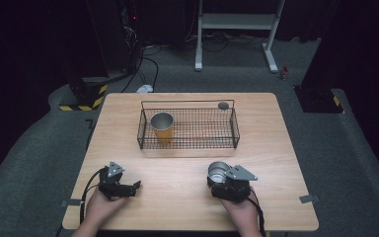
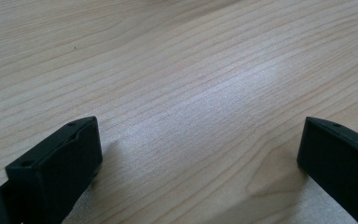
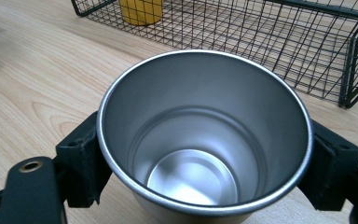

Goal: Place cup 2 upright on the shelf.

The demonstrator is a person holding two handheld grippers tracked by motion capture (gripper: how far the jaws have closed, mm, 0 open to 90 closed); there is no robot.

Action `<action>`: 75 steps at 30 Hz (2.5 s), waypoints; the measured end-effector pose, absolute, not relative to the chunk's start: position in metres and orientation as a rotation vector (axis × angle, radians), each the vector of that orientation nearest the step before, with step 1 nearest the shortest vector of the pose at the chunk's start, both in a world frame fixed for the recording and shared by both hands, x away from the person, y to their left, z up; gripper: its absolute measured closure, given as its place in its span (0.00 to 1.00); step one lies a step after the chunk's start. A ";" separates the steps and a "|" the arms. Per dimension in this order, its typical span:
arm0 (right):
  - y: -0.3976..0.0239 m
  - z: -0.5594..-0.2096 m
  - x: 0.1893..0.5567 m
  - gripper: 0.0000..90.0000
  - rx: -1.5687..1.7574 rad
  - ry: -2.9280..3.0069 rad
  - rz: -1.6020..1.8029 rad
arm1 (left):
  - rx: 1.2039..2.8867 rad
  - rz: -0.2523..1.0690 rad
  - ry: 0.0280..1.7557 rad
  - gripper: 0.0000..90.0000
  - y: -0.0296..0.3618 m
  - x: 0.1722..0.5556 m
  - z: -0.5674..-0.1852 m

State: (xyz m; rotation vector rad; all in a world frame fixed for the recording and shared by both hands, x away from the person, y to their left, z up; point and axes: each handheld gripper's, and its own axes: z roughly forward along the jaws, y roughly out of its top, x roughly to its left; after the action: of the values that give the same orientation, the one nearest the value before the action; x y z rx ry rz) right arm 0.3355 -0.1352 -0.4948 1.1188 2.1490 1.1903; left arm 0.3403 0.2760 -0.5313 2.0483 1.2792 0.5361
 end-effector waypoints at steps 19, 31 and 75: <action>-0.142 -0.482 0.344 0.21 1.127 2.110 1.180 | 2.050 0.536 1.283 0.00 0.276 0.340 -0.531; -0.147 -0.463 0.347 0.21 1.158 2.061 1.225 | 2.047 0.537 1.288 0.00 0.275 0.340 -0.531; -0.137 -0.431 0.365 0.21 1.182 2.000 1.236 | 2.046 0.539 1.293 0.00 0.275 0.341 -0.531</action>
State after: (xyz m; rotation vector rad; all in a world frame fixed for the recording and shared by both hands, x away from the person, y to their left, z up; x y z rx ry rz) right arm 0.3649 -0.1368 -0.4307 1.1824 1.9998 1.2357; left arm 0.3410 0.2749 -0.5311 2.0458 1.2929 0.5385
